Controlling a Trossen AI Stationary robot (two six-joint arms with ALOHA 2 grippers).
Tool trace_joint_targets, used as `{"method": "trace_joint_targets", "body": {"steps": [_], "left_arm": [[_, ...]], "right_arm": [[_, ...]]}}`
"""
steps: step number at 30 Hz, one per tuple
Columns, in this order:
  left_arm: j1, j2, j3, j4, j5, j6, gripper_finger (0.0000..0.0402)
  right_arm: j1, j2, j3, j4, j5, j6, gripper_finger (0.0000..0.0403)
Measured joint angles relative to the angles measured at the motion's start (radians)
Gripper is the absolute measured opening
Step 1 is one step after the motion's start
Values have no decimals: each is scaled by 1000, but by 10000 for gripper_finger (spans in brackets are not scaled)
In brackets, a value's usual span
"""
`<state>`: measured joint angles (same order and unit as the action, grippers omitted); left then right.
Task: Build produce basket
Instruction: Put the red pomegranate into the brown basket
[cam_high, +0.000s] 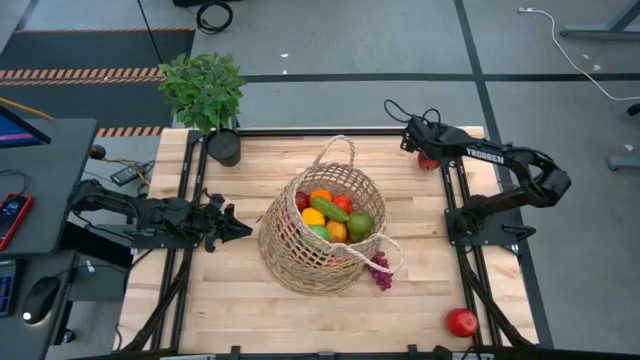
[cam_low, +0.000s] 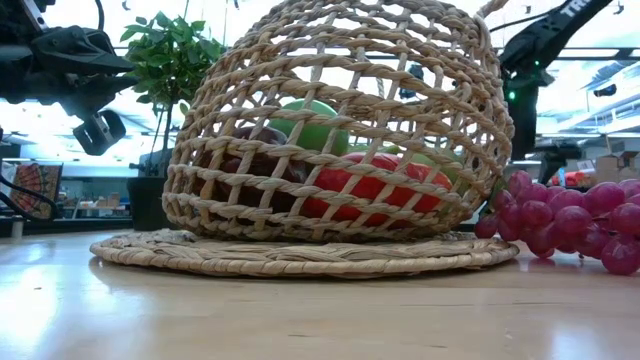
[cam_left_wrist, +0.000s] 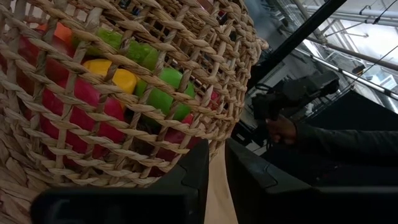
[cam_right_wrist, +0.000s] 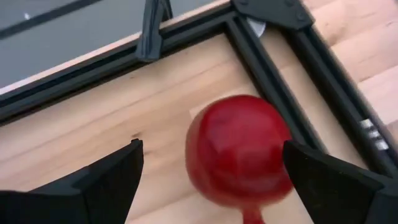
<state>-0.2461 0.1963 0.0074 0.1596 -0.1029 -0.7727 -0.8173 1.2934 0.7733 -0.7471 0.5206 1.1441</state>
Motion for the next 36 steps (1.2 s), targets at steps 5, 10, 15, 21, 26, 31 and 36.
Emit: {"method": "trace_joint_targets", "body": {"steps": [5, 10, 15, 21, 26, 31, 36], "left_arm": [[0, 0, 0, 0, 0, -1, 56], [0, 0, 0, 0, 0, 0, 61], [0, 0, 0, 0, 0, 0, 59], [0, 0, 0, 0, 0, -1, 57], [0, 0, 0, 0, 0, 0, 62], [0, 0, 0, 0, 0, 0, 61], [0, 0, 0, 0, 0, -1, 58]], "right_arm": [[-9, 25, -54, 105, 39, 24, 387], [-2, 41, -58, 99, 75, -6, 387], [26, 6, -60, 112, 51, -41, 387], [58, -49, -61, 94, 23, -72, 387], [64, -91, -61, 58, 92, -71, 387], [59, -71, -61, 51, 136, -73, 387], [47, 4, -61, 89, 127, -89, 387]]}}
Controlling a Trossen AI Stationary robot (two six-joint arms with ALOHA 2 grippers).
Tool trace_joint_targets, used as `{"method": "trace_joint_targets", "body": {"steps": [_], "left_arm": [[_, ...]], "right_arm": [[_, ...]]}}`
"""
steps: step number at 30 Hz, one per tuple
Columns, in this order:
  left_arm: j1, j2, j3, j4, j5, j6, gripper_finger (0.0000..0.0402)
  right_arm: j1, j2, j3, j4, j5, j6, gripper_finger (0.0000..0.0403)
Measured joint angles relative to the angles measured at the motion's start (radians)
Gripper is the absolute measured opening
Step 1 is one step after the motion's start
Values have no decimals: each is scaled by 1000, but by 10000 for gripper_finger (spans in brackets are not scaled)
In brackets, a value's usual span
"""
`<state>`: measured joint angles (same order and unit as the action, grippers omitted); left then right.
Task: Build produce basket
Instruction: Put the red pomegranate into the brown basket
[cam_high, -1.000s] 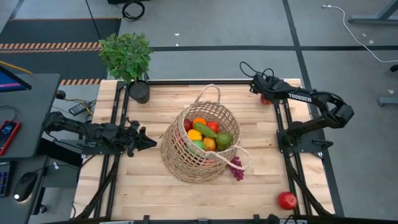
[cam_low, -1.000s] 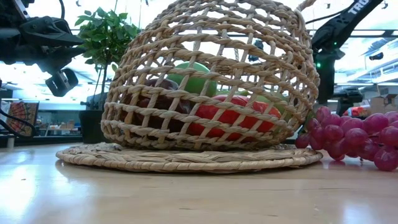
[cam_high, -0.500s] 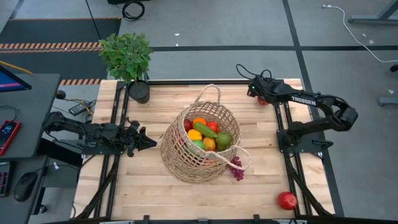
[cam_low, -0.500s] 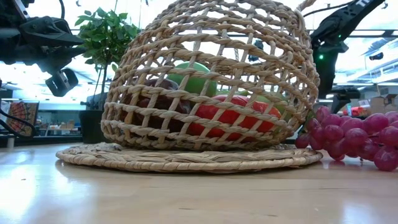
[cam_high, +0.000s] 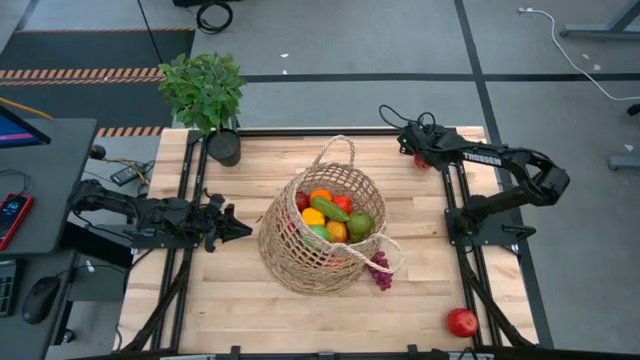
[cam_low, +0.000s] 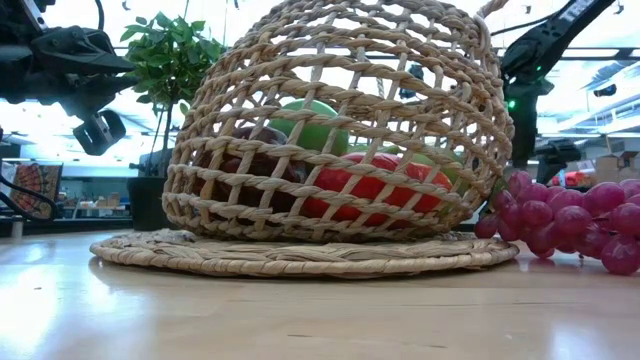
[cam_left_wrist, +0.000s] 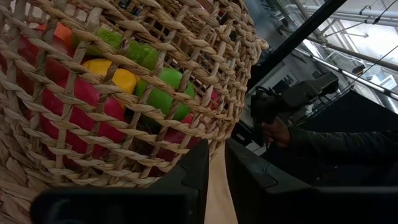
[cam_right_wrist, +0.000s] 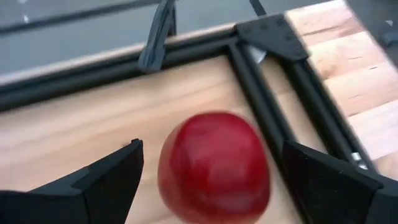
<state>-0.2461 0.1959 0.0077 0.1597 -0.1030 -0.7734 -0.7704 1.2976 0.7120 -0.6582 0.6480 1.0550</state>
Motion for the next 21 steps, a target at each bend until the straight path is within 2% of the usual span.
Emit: {"method": "trace_joint_targets", "body": {"steps": [7, 12, 21], "left_arm": [[0, 0, 0, 0, 0, 0, 63], [0, 0, 0, 0, 0, 1, 59], [0, 0, 0, 0, 0, 0, 63]], "right_arm": [[-33, 123, -1, 19, -48, 11, 387], [-39, 186, 3, 58, -50, -40, 387], [-31, 157, 0, 61, -89, -49, 377]]}}
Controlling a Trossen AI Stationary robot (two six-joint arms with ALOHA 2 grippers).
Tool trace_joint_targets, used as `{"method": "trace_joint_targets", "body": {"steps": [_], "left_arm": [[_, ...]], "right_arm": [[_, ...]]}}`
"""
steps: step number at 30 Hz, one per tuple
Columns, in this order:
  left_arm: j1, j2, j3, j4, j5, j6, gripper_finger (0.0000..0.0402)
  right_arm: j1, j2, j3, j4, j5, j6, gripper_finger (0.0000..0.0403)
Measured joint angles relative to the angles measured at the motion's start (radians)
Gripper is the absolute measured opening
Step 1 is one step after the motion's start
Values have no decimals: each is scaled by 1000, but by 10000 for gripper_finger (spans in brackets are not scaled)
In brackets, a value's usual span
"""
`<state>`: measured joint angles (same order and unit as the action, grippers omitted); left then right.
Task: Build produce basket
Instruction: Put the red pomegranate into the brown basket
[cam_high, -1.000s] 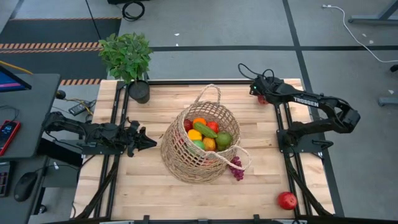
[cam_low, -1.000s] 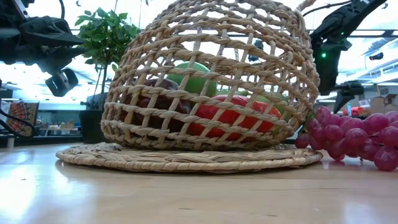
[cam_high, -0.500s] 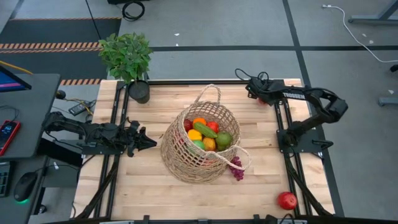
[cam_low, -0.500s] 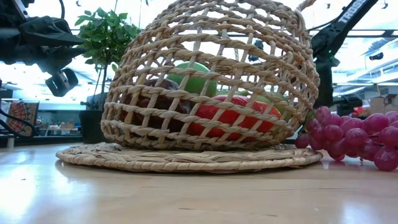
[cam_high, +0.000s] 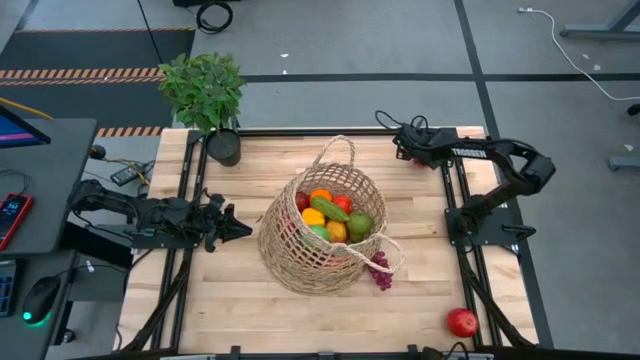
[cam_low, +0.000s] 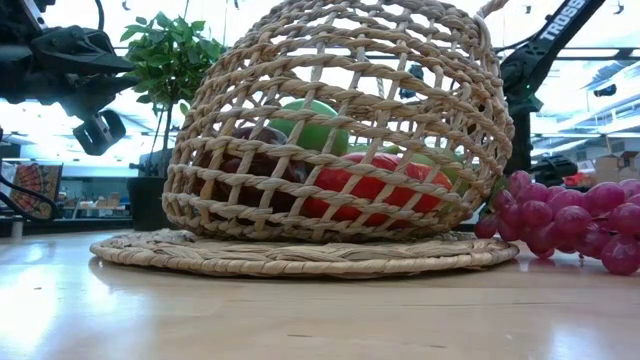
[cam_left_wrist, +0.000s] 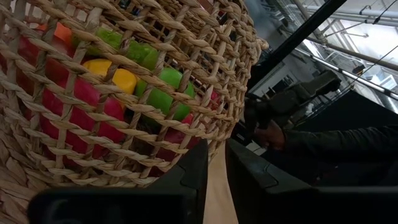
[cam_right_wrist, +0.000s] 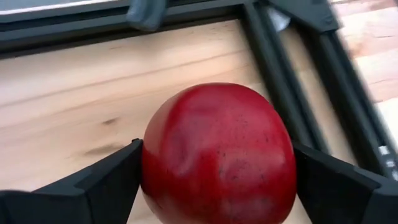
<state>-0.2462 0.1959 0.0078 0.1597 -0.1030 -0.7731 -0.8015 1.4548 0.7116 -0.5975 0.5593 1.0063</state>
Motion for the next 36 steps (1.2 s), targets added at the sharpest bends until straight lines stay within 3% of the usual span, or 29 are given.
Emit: {"method": "trace_joint_targets", "body": {"steps": [8, 15, 23, 28, 36], "left_arm": [[0, 0, 0, 0, 0, 0, 58], [0, 0, 0, 0, 0, 0, 63], [0, 0, 0, 0, 0, 0, 58], [0, 0, 0, 0, 0, 0, 63], [0, 0, 0, 0, 0, 0, 56]], "right_arm": [[8, -51, -2, 0, -38, -91, 362], [73, -70, -2, 107, -182, -102, 363], [196, -233, 63, 193, -264, -161, 363], [242, -359, 119, 393, -380, -253, 363], [285, -469, 124, 871, -713, -207, 363]]}}
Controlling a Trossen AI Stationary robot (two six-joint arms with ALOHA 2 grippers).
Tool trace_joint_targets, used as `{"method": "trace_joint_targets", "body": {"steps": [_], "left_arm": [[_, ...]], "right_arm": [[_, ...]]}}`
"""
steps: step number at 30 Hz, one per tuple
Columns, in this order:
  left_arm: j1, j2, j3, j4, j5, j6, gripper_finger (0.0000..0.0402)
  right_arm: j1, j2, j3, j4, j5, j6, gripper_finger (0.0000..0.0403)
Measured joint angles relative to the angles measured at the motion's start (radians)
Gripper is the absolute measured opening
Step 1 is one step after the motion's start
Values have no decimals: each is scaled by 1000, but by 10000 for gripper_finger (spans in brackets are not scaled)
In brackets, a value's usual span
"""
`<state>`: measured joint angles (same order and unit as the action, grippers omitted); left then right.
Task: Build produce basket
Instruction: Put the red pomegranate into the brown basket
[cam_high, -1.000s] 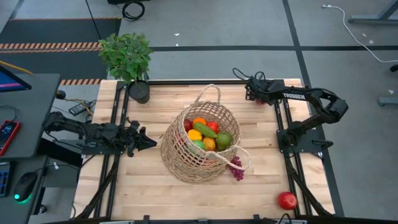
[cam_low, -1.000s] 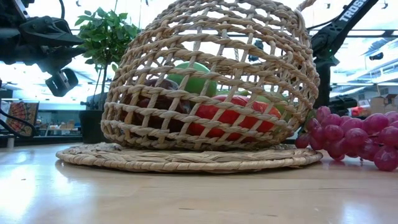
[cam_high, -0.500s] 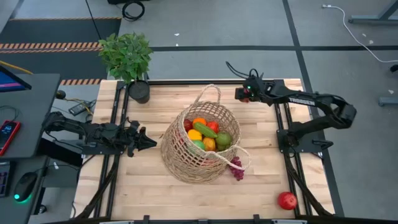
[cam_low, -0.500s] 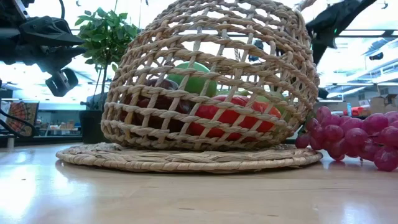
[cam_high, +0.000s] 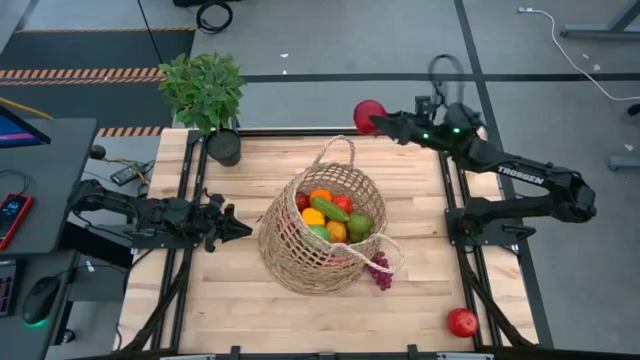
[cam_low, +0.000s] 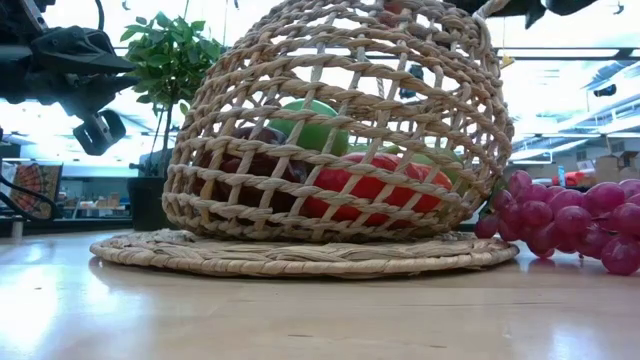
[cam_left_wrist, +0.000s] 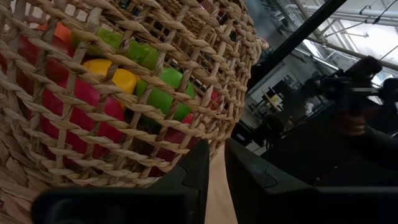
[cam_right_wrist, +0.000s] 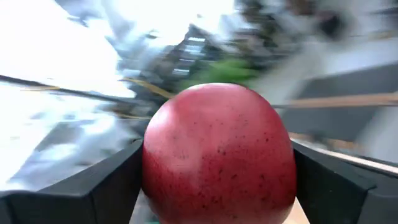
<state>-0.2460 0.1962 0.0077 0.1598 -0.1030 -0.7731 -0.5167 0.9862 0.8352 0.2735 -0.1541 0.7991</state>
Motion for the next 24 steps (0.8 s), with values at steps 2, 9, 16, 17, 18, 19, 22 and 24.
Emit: {"method": "trace_joint_targets", "body": {"steps": [2, 9, 16, 17, 18, 19, 22, 24], "left_arm": [[0, 0, 0, 0, 0, 0, 56], [0, 0, 0, 0, 0, 0, 61], [0, 0, 0, 0, 0, 0, 56], [0, 0, 0, 0, 0, 0, 56], [0, 0, 0, 0, 0, 0, 56], [0, 0, 0, 0, 0, 0, 57], [0, 0, 0, 0, 0, 0, 61], [0, 0, 0, 0, 0, 0, 62]], "right_arm": [[16, -2, 0, 105, -83, 45, 364], [107, 11, 0, 350, -247, 134, 364], [222, 15, 0, 483, -209, 98, 364], [236, 18, 0, 503, -209, 98, 364], [251, 24, 0, 529, -209, 98, 364], [268, 27, 0, 547, -208, 97, 364], [316, 43, 1, 567, -180, 68, 364], [345, 59, 1, 566, -142, 52, 364]]}}
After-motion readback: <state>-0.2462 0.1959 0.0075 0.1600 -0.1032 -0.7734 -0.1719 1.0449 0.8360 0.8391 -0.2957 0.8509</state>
